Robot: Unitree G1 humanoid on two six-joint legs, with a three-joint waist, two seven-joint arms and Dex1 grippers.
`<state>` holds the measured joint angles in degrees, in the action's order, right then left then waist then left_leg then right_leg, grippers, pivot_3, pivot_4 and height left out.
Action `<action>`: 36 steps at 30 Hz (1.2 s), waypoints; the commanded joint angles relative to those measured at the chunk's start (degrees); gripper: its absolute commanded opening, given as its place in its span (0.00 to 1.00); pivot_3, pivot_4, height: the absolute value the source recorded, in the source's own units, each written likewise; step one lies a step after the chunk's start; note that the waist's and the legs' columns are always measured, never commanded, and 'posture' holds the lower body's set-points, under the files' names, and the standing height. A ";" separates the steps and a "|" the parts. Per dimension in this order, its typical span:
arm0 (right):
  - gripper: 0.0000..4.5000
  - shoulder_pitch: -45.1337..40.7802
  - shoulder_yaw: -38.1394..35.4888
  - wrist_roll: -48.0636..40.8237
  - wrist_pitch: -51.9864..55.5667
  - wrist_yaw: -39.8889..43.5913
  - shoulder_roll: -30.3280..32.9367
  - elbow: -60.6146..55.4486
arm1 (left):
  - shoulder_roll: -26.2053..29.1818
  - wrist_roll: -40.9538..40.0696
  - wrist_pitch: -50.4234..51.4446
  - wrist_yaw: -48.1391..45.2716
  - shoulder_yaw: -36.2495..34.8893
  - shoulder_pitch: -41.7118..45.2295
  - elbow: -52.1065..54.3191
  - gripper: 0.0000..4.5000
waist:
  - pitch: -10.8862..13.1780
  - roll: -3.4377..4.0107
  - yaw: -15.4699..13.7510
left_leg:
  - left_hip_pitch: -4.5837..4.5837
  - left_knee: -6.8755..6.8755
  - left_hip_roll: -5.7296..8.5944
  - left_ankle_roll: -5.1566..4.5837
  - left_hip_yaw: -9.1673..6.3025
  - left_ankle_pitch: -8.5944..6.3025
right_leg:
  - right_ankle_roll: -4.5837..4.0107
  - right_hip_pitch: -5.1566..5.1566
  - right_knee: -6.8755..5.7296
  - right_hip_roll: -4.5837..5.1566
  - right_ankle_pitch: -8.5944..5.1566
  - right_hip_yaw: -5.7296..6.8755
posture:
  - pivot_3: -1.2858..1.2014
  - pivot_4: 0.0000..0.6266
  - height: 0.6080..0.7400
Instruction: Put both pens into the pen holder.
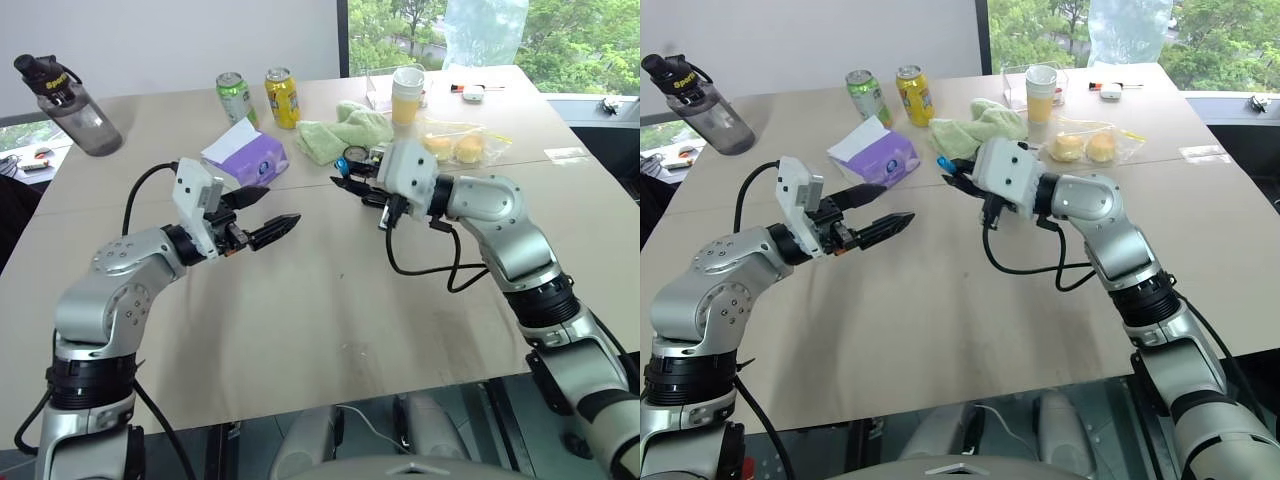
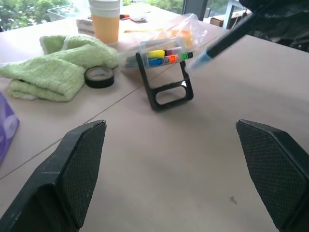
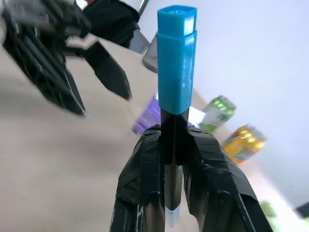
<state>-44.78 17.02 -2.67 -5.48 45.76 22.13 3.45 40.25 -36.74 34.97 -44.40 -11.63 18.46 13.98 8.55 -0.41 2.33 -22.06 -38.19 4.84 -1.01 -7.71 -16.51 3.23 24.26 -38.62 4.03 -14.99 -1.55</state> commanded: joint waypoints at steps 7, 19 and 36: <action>0.02 -6.11 -2.73 7.43 -31.82 -4.56 0.86 20.73 | 0.90 -1.06 0.26 -0.52 -1.46 -2.12 4.68 0.98 | 0.01 -0.01 0.22 | 0.05 0.02 -0.02 0.00 0.05 0.00 | 0.00 0.00 -0.02 -0.03 0.00 -0.05 | 0.52 0.24 1.00; 0.02 -10.83 -3.57 9.30 -41.12 -7.45 0.68 36.57 | 3.58 0.26 0.04 -0.63 -2.54 -4.81 5.95 0.98 | 0.04 0.02 0.26 | 0.07 0.03 -0.03 0.00 0.06 0.00 | 0.00 -0.04 -0.01 -0.05 0.00 -0.07 | 0.52 0.24 1.00; 0.02 -16.78 -6.63 8.04 -39.47 -9.57 -3.97 51.46 | 3.10 -0.72 0.06 -1.06 -2.90 -4.66 6.59 0.98 | 0.04 0.02 0.35 | 0.08 0.03 -0.04 0.01 0.06 0.01 | -0.01 -0.05 -0.01 -0.06 0.00 -0.07 | 0.52 0.24 1.00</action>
<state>-60.49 11.73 6.50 -44.86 37.00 18.71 54.44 43.01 -36.83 35.80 -45.25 -12.95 13.54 18.58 8.59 -0.39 2.68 -21.98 -38.16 4.79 -1.00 -7.66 -16.50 3.22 24.21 -38.63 3.97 -14.99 -1.62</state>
